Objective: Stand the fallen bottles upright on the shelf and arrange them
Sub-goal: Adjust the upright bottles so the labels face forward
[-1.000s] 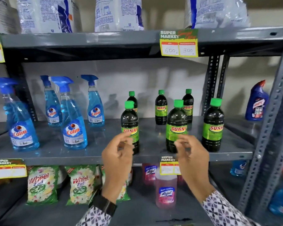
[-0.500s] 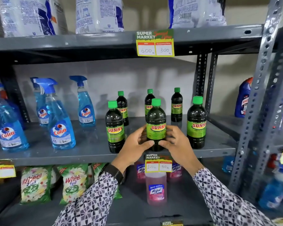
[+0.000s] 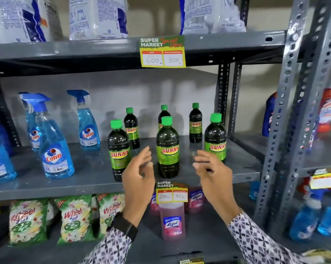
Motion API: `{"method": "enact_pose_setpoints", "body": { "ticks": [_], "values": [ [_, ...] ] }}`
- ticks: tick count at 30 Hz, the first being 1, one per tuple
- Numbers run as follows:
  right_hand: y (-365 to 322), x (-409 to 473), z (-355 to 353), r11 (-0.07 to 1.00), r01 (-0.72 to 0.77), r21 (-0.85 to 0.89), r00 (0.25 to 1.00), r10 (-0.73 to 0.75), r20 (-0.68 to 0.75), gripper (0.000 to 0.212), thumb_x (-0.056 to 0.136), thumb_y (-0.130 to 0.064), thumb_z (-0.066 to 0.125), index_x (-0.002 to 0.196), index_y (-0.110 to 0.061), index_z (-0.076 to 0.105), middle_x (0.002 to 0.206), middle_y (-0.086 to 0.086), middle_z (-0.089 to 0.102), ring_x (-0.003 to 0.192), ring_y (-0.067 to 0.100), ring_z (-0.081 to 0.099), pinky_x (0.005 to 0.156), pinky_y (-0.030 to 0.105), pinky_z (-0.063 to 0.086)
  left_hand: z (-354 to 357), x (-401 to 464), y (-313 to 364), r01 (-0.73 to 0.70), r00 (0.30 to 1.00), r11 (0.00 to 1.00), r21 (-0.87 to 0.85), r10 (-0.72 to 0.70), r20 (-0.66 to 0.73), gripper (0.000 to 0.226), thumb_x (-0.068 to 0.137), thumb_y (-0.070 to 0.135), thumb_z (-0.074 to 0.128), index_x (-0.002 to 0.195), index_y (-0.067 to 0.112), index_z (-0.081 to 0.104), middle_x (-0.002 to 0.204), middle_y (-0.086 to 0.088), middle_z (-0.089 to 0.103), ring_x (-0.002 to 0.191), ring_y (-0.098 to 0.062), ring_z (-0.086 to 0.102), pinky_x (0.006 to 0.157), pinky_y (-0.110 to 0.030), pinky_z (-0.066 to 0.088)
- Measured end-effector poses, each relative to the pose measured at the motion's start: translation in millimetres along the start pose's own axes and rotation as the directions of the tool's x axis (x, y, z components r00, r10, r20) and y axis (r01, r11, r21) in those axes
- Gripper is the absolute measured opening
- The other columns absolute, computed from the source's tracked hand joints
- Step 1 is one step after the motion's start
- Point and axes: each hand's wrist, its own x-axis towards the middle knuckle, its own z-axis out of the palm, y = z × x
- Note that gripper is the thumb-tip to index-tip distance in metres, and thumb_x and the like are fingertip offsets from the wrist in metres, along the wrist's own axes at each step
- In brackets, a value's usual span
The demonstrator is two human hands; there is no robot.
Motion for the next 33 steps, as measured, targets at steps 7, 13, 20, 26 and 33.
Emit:
{"method": "enact_pose_setpoints", "body": {
  "ticks": [7, 13, 20, 26, 33],
  "values": [
    [36.0, 30.3, -69.3, 0.991, -0.129, -0.021, 0.99, 0.128, -0.057, 0.058, 0.092, -0.004, 0.08, 0.143, -0.014, 0.057, 0.129, 0.0, 0.065, 0.112, 0.018, 0.068, 0.1, 0.031, 0.054, 79.1, -15.2, 42.9, 0.022, 0.905, 1.0, 0.02, -0.029, 0.424, 0.05, 0.099, 0.019, 0.058, 0.148, 0.025, 0.05, 0.138, 0.008, 0.064, 0.119, 0.005, 0.061, 0.098, -0.013, 0.051],
    [55.4, 55.3, -81.0, 0.982, -0.186, 0.041, 0.962, 0.174, 0.21, 0.068, 0.088, -0.002, 0.083, 0.148, -0.012, 0.054, 0.144, 0.007, 0.065, 0.131, 0.023, 0.064, 0.11, 0.038, 0.054, 130.0, 17.3, 28.8, 0.181, 0.798, 0.983, -0.03, -0.129, 0.588, 0.067, 0.097, 0.018, 0.062, 0.157, 0.025, 0.032, 0.146, 0.006, 0.057, 0.128, 0.001, 0.057, 0.114, -0.034, 0.045],
    [60.5, 61.6, -86.1, 0.984, -0.169, 0.062, 0.967, 0.153, 0.202, 0.058, 0.086, 0.0, 0.083, 0.137, -0.018, 0.061, 0.128, 0.004, 0.073, 0.109, 0.018, 0.075, 0.101, 0.045, 0.061, 138.7, 16.9, 20.1, 0.185, 0.805, 0.981, -0.06, -0.117, 0.582, 0.075, 0.093, 0.015, 0.07, 0.157, 0.025, 0.033, 0.141, 0.007, 0.061, 0.124, -0.002, 0.061, 0.102, -0.02, 0.051],
    [64.5, 62.7, -89.4, 0.991, -0.126, 0.054, 0.971, 0.112, 0.212, 0.057, 0.088, 0.001, 0.081, 0.133, -0.027, 0.06, 0.127, -0.003, 0.072, 0.113, 0.013, 0.073, 0.103, 0.041, 0.06, 142.5, 15.8, 15.0, 0.184, 0.797, 0.982, -0.047, -0.121, 0.592, 0.087, 0.087, 0.012, 0.076, 0.158, 0.026, 0.029, 0.143, 0.014, 0.058, 0.13, -0.004, 0.058, 0.105, -0.023, 0.049],
    [64.7, 61.3, -89.3, 0.99, -0.132, 0.053, 0.967, 0.117, 0.226, 0.064, 0.086, 0.001, 0.083, 0.142, -0.018, 0.058, 0.132, -0.001, 0.071, 0.118, 0.017, 0.072, 0.106, 0.042, 0.058, 143.4, 14.0, 17.5, 0.185, 0.801, 0.983, -0.014, -0.143, 0.581, 0.088, 0.085, 0.01, 0.078, 0.158, 0.023, 0.029, 0.133, 0.021, 0.06, 0.125, -0.002, 0.061, 0.105, -0.023, 0.05]
  ]
}}
